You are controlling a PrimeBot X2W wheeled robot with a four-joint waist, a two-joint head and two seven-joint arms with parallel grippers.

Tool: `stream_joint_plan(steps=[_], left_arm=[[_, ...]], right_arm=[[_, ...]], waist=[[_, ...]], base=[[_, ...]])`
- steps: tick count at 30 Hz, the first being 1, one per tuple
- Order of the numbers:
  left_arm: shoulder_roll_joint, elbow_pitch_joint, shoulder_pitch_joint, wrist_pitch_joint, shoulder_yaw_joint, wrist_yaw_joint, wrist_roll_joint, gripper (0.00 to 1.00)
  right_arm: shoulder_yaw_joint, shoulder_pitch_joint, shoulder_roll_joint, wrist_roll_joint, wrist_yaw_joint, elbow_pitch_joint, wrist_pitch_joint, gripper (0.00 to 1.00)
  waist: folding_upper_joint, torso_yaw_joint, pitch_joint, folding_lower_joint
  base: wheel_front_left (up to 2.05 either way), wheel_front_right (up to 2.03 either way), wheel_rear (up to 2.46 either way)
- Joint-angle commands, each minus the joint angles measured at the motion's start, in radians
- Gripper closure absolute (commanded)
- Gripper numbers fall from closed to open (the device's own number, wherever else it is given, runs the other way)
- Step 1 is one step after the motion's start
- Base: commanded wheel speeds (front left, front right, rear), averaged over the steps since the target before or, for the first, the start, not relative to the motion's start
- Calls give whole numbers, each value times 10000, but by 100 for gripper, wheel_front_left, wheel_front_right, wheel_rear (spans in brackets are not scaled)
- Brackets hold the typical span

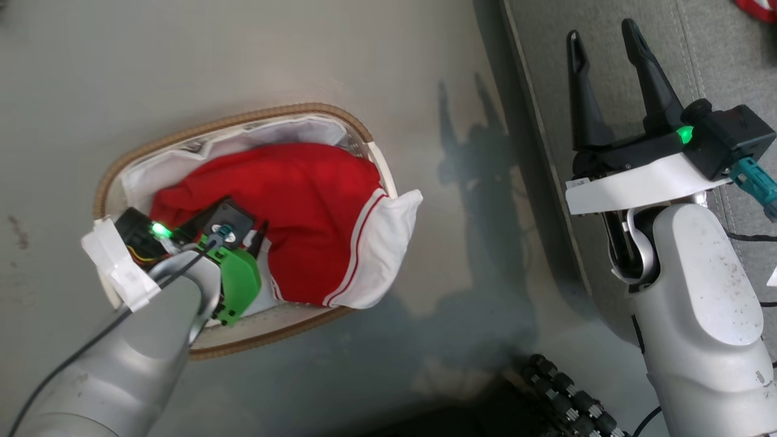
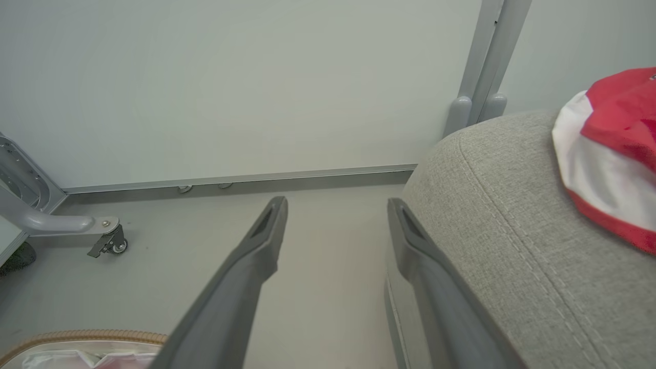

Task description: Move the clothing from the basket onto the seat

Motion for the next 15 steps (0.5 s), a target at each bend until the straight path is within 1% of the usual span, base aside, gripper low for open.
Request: stream_joint_plan(steps=[1, 4, 9, 15], left_arm=[[207, 147, -383, 33, -138, 18, 43, 0], [405, 496, -803, -84, -286, 19, 147, 0], [424, 999, -1437, -191, -286, 208, 220, 0], [355, 1514, -1874, -67, -358, 270, 224, 0]], right_arm=[[28, -164, -16, 118, -14, -72, -2, 0], [54, -265, -14, 150, -14, -123, -2, 0], [184, -345, -16, 232, -14, -120, -2, 0], [337, -446, -19, 431, -14, -127, -2, 0]], waist=[[0, -690, 872, -2], [0, -744, 1079, -2], [0, -788, 1390, -2], [0, -877, 1667, -2]], base=[[0, 0, 0], [0, 0, 0], [0, 0, 0], [0, 0, 0]])
